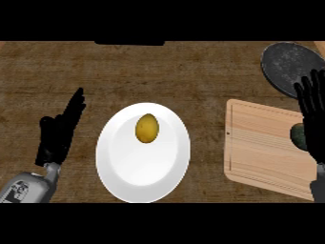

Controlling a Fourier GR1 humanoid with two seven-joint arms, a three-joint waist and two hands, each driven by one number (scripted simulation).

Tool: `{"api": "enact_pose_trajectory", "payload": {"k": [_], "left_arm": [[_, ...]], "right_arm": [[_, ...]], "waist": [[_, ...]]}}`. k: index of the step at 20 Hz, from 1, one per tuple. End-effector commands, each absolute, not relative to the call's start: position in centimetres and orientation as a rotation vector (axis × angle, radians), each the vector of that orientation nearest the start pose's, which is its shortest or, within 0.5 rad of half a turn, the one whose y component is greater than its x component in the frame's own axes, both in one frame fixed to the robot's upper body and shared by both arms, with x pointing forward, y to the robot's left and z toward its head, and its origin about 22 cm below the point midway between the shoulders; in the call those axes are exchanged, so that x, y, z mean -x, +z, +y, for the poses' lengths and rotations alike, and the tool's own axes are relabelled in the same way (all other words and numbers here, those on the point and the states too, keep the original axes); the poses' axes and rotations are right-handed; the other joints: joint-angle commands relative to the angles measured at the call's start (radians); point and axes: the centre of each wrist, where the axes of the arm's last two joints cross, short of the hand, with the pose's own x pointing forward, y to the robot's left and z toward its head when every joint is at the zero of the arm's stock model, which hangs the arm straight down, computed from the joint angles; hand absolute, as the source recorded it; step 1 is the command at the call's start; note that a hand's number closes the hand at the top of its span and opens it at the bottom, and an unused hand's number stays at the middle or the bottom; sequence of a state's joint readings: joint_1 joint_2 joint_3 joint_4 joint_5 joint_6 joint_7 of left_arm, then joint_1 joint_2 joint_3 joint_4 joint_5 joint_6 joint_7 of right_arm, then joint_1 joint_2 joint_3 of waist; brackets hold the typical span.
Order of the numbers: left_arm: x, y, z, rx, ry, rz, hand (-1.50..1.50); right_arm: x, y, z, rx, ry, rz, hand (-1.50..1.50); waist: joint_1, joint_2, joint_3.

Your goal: Pick the squash from the cutting board and place it in the pan

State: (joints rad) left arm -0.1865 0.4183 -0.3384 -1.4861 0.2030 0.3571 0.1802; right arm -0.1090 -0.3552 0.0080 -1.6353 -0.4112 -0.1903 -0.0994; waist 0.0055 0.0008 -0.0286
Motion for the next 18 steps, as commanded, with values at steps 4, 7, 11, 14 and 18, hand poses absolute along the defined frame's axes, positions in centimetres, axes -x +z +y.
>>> {"api": "enact_pose_trajectory", "payload": {"k": [4, 7, 11, 14, 18], "left_arm": [[-27.7, 4.2, 24.7, -0.187, -0.259, -1.502, 0.00], [-27.6, 4.6, 23.9, -0.165, -0.295, -1.534, 0.00], [-27.0, 4.0, 24.0, -0.090, -0.346, -1.502, 0.00], [-28.1, 5.6, 24.2, -0.112, -0.350, -1.504, 0.00], [-27.5, 4.5, 25.7, -0.121, -0.348, -1.523, 0.00]], "right_arm": [[-25.4, 6.4, -39.8, 0.443, -0.386, -1.486, -1.50], [-19.4, 2.4, -45.3, 0.853, -0.030, -1.073, -1.50], [-20.2, 1.6, -47.0, 1.142, -0.338, -1.019, 1.50], [-21.9, -1.6, -42.1, 1.126, -0.367, -1.040, -1.50], [-21.5, 0.5, -41.8, 1.023, -0.153, -0.902, -1.50]], "waist": [[-0.011, 0.006, 0.028], [-0.024, 0.085, 0.000], [0.014, 0.013, 0.028], [0.001, 0.001, 0.029], [-0.003, -0.001, 0.027]]}}
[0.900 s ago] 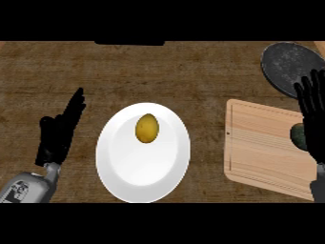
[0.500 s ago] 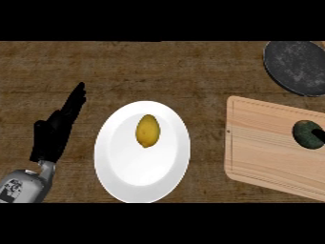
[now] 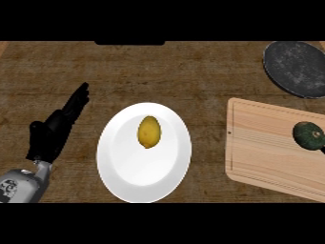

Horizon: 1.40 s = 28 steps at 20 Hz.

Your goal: Pick the squash from the cutting board and place it in the pan

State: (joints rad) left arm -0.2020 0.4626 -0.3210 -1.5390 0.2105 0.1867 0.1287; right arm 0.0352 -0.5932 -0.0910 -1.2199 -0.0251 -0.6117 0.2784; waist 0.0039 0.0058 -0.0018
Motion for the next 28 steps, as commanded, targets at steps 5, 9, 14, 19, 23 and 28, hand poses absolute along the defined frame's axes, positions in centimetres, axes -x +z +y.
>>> {"api": "enact_pose_trajectory", "payload": {"k": [5, 9, 14, 19, 23, 28], "left_arm": [[-28.0, 5.6, 26.6, -0.104, -0.357, -1.497, 0.00], [-27.7, 5.9, 24.6, -0.089, -0.382, -1.513, 0.00], [-27.2, 5.4, 23.8, -0.048, -0.386, -1.505, 0.00], [-28.4, 4.8, 22.9, -0.067, -0.369, -1.505, 0.00], [-28.7, 5.9, 23.4, -0.076, -0.357, -1.512, 0.00], [-28.0, 4.2, 25.3, -0.084, -0.336, -1.488, 0.00]], "right_arm": [[-23.2, 6.5, -44.1, 1.061, 0.066, -0.685, -1.50], [-26.2, 10.0, -43.7, 0.953, 0.184, -0.491, -1.50], [-29.6, 13.6, -43.4, 0.736, 0.307, -0.330, -1.50], [-33.1, 13.5, -41.4, 0.581, 0.374, -0.271, -1.50], [-35.3, 13.4, -38.5, 0.613, 0.391, -0.231, -1.50], [-35.0, 9.6, -37.3, 0.661, 0.408, -0.152, -1.50]], "waist": [[0.000, -0.004, -0.002], [0.027, -0.002, -0.001], [0.050, 0.002, 0.000], [0.030, 0.004, 0.002], [0.020, 0.000, 0.001], [0.008, -0.002, 0.001]]}}
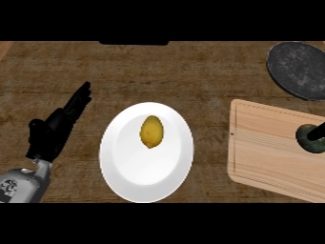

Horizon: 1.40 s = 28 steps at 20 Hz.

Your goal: Pick the squash from the cutting board and place it in the pan

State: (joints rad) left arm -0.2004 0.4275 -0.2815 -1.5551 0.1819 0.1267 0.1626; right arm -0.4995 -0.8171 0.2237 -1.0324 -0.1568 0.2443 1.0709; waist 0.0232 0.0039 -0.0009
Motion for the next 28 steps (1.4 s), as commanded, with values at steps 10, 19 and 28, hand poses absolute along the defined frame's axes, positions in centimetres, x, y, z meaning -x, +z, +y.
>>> {"api": "enact_pose_trajectory", "payload": {"k": [10, 19, 28], "left_arm": [[-29.5, 6.4, 24.4, -0.091, -0.346, -1.501, 0.00], [-26.9, 5.8, 25.2, -0.099, -0.348, -1.505, 0.00], [-28.6, 6.6, 24.1, -0.092, -0.363, -1.495, 0.00]], "right_arm": [[-35.5, 10.5, -39.2, 0.666, 0.443, -0.097, -1.50], [-34.9, 7.0, -38.3, 0.682, 0.418, -0.118, -1.50], [-34.6, 3.8, -36.3, 0.547, 0.559, -0.167, 1.50]], "waist": [[-0.024, -0.002, 0.000], [-0.017, -0.004, 0.001], [-0.021, -0.002, 0.001]]}}
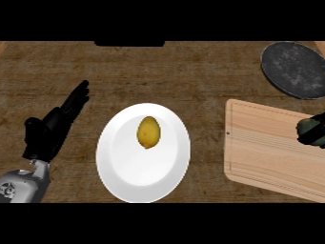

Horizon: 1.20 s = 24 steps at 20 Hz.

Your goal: Pick the squash from the cutting board and place it in the pan

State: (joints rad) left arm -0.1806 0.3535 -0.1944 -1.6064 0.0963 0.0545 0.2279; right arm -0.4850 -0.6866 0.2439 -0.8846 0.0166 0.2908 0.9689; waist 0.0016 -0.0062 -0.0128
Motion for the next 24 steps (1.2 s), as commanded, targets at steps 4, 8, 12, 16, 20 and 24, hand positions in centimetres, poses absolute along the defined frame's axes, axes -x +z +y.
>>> {"api": "enact_pose_trajectory", "payload": {"k": [4, 8, 12, 16, 20, 24], "left_arm": [[-28.0, 4.3, 24.7, -0.100, -0.359, -1.488, 0.00], [-26.9, 5.7, 27.8, -0.085, -0.360, -1.493, 0.00], [-27.4, 3.9, 25.7, -0.090, -0.357, -1.502, 0.00], [-26.9, 4.6, 25.1, -0.084, -0.353, -1.478, 0.00], [-26.9, 4.7, 25.4, -0.095, -0.354, -1.483, 0.00], [-26.7, 4.6, 26.7, -0.117, -0.309, -1.461, 0.00]], "right_arm": [[-34.6, 4.7, -37.0, 0.574, 0.555, -0.174, 1.50], [-34.0, 5.6, -37.0, 0.641, 0.535, -0.217, 1.50], [-34.6, 6.6, -37.1, 0.758, 0.521, -0.269, 1.50], [-34.3, 9.7, -25.5, 0.763, 0.911, -0.809, 1.50], [-31.8, 12.5, -19.4, 0.830, 1.130, -1.184, 1.50], [-29.1, 15.1, -17.8, 1.023, 1.037, -1.450, 1.50]], "waist": [[-0.002, 0.007, 0.013], [0.000, 0.005, 0.012], [0.001, 0.007, 0.013], [0.003, -0.009, 0.012], [-0.009, -0.020, 0.011], [-0.030, -0.017, 0.012]]}}
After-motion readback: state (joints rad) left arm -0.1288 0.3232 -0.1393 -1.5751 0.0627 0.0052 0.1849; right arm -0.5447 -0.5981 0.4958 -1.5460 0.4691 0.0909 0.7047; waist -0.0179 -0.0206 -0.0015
